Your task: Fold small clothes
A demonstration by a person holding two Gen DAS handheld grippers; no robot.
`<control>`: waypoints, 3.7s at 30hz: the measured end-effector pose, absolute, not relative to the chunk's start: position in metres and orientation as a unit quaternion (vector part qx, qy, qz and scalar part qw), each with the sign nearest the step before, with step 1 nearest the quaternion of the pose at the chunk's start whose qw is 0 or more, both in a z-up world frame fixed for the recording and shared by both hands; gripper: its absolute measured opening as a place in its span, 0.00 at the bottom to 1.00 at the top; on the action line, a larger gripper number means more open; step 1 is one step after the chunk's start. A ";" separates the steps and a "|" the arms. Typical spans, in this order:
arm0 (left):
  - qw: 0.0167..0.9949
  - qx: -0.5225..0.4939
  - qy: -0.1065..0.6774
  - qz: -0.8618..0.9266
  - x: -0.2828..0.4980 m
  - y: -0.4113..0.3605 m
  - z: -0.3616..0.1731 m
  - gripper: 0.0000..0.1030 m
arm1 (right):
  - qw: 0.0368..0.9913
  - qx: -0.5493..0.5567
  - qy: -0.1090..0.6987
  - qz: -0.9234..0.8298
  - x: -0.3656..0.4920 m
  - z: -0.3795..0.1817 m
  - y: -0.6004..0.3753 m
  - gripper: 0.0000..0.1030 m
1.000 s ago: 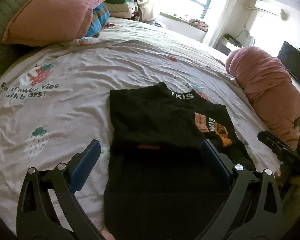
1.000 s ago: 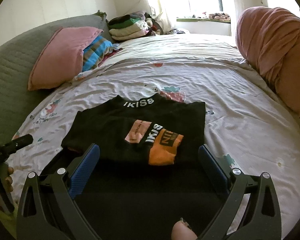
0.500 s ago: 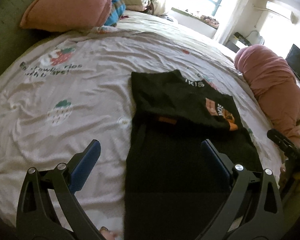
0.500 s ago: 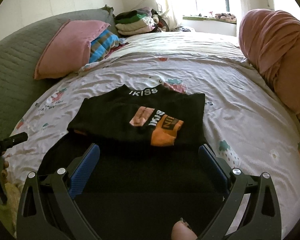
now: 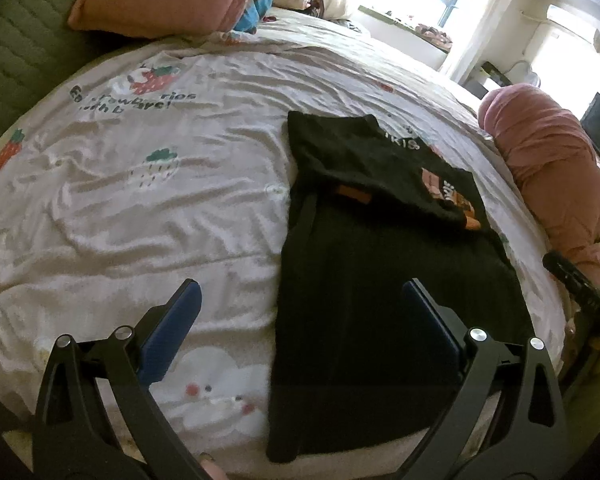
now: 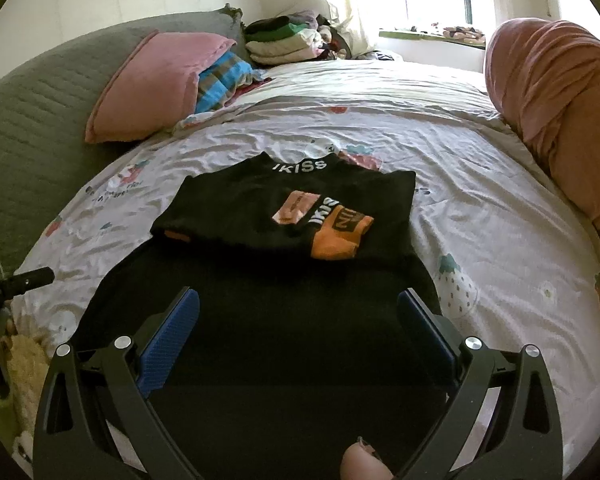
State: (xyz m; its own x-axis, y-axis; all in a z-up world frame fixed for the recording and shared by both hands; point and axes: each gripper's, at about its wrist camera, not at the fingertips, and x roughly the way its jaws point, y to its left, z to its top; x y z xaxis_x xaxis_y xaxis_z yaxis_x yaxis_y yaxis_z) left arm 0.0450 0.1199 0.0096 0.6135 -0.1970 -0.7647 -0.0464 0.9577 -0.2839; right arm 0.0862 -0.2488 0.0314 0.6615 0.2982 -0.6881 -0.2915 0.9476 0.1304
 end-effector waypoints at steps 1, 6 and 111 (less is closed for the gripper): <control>0.887 -0.138 0.439 -0.042 0.043 0.119 0.009 0.89 | 0.911 0.004 0.379 0.163 0.084 0.031 -0.249 0.95; 0.882 -0.135 0.450 -0.041 0.030 0.119 0.002 0.79 | 0.909 0.001 0.382 0.166 0.077 0.027 -0.251 0.95; 0.904 -0.183 0.380 -0.064 0.020 0.126 0.050 0.03 | 0.923 0.139 0.301 0.195 0.037 0.067 -0.373 0.08</control>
State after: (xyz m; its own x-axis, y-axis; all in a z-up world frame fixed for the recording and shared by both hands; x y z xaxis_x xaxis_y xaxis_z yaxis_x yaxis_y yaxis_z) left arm 0.0198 0.1259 0.0500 0.7024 -0.2540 -0.6650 -0.0238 0.9253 -0.3785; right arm 0.0371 -0.3731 0.0669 0.7422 0.4440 -0.5020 -0.2771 0.8853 0.3734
